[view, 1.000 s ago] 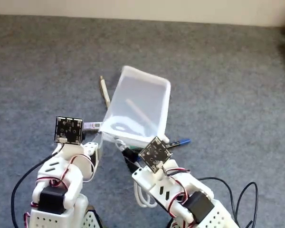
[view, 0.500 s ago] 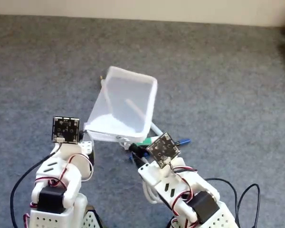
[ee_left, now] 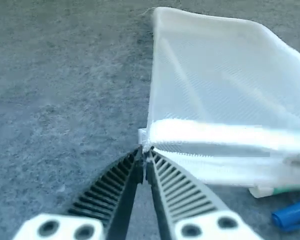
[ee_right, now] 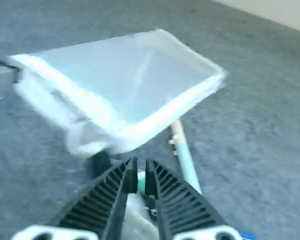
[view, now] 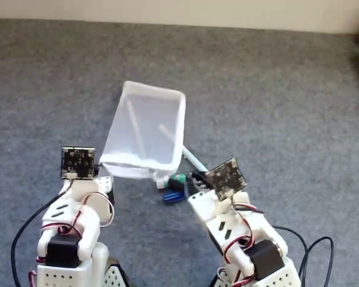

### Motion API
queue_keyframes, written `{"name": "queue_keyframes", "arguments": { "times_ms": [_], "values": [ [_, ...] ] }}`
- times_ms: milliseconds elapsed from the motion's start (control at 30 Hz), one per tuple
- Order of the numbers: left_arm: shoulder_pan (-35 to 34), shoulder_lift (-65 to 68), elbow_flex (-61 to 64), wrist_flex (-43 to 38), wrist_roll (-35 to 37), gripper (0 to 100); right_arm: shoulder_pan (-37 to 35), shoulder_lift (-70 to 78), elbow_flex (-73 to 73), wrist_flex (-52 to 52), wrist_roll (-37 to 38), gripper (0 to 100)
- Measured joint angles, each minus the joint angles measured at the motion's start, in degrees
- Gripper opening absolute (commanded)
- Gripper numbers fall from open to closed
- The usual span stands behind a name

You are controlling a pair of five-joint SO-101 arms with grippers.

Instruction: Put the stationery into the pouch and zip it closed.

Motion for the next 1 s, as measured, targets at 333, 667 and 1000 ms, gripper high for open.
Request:
{"name": "queue_keyframes", "arguments": {
  "times_ms": [333, 667, 1000],
  "values": [
    [-3.87, 0.00, 0.09, 0.00, 0.00, 0, 3.16, 0.00, -0.09, 0.44, 0.00, 3.1],
    [-4.57, 0.00, 0.09, 0.00, 0.00, 0, -13.36, 0.00, -0.09, 4.13, 0.18, 25.9],
    [-4.57, 0.00, 0.09, 0.00, 0.00, 0, -19.43, 0.09, 8.70, -6.95, 4.75, 25.7]
  ]
}}
